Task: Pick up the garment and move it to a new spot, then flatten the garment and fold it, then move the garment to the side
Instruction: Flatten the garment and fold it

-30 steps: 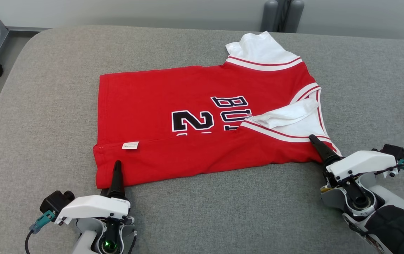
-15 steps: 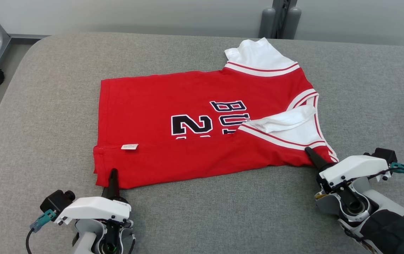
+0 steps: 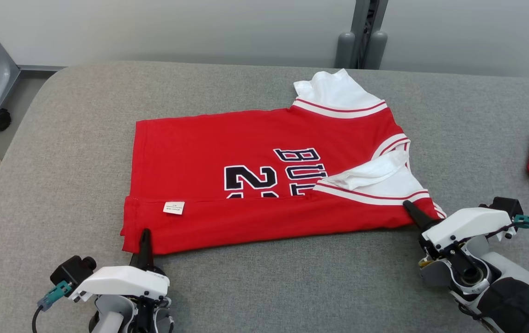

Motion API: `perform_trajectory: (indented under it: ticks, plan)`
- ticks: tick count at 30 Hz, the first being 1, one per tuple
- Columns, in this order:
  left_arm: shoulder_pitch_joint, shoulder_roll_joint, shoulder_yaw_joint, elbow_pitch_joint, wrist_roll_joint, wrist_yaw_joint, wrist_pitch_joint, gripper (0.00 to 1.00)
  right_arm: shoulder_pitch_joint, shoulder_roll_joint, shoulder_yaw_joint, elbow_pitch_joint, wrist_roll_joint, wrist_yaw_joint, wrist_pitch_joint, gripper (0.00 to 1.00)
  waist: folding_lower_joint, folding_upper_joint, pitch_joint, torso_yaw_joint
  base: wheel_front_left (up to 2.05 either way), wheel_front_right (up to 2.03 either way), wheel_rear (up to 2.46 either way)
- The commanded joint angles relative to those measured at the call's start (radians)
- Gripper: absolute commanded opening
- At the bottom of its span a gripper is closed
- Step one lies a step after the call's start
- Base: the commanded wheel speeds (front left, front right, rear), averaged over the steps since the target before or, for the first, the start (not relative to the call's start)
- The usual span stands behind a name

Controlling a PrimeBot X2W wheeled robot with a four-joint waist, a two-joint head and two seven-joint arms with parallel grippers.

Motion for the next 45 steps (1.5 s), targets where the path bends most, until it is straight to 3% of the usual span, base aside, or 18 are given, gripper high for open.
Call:
perform_trajectory:
  ticks: [1,22,34,45]
  plan:
    - [0.01,0.008,0.009,-0.003,0.01,-0.001,-0.001,0.0,-0.009,-0.015,0.005,0.012,0.008,0.0,0.008,0.0,0.0001,0.0,-0.007,-0.001,0.0,0.0,0.0]
    - [0.08,0.016,-0.044,-0.021,0.049,-0.001,-0.001,0.0,-0.015,-0.083,0.151,0.032,0.087,0.0,0.129,0.0,0.0001,0.0,-0.09,-0.012,0.0,0.0,0.0]
    - [0.138,0.038,-0.023,-0.02,0.065,0.0,-0.001,0.0,0.105,-0.175,0.227,-0.134,0.19,0.0,-0.015,0.0,0.0001,0.0,-0.123,-0.028,0.0,0.0,0.0]
    - [0.159,0.029,-0.002,-0.023,0.085,0.0,-0.002,0.0,0.22,-0.256,0.232,-0.298,0.207,0.0,-0.081,0.0,0.0001,0.0,-0.106,-0.057,0.0,0.0,0.0]
